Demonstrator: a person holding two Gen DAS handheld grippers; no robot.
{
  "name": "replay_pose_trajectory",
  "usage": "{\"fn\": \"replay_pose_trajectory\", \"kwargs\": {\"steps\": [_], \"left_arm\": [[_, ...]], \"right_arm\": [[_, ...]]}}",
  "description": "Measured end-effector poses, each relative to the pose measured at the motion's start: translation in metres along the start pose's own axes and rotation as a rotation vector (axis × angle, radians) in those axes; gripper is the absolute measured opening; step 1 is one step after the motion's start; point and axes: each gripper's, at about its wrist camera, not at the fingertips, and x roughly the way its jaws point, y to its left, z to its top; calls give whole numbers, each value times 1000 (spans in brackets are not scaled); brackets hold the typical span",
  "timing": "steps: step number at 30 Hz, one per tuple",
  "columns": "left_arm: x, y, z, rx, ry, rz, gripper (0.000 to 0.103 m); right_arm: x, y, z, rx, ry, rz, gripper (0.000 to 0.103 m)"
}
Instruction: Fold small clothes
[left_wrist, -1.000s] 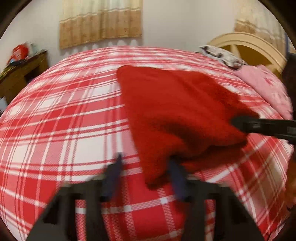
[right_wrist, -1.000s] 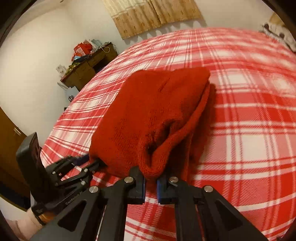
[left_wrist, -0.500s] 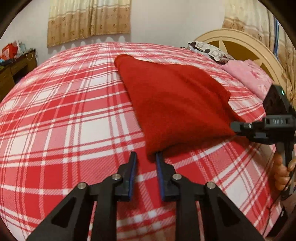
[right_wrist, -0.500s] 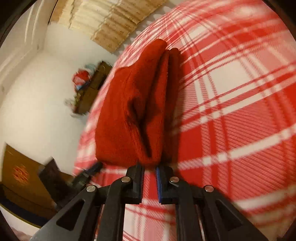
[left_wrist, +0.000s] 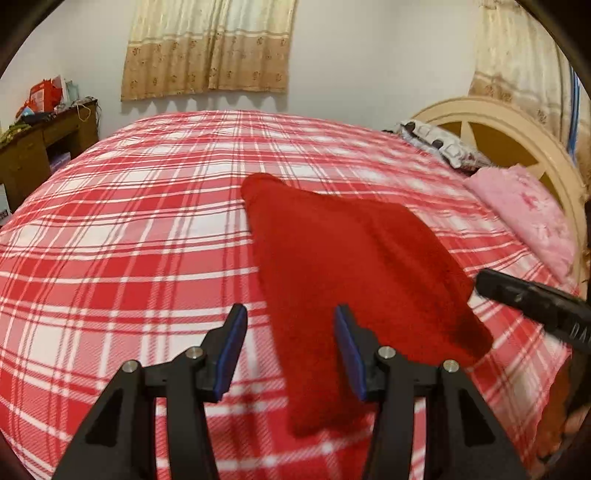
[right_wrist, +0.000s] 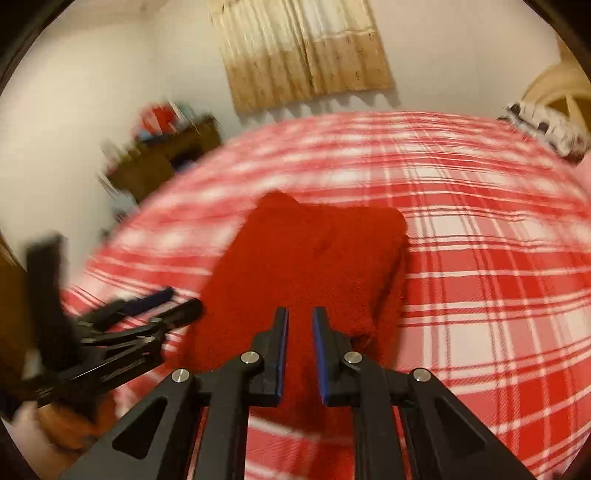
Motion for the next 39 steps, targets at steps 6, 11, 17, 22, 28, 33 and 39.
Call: {"fn": "replay_pose_trajectory", "kwargs": {"steps": [6,11,17,22,28,33,39], "left_arm": [[20,-12,-14,36,38,41,57],[22,-15,-16,51,47,73,66],[21,-11,-16,27,78,87,73],[17,-11,-16,29,95,95,73],[11,-9,-14,35,107,105,73],[6,-5,-11,28,115,75,73],[2,3,-14,40,123,25,73]], "right_arm": [[37,-33,-6,101,61,-65,13],[42,-44,-4,157,54,-29,13],[26,-40,-15,162,44,-6,13],[7,-41,-27,144,84,-6,23],[-13,-61,-27,224,54,-14,30],[-15,-69,-20,263,34,-7,30],[-11,-79,-28,277,46,-28,30]]}}
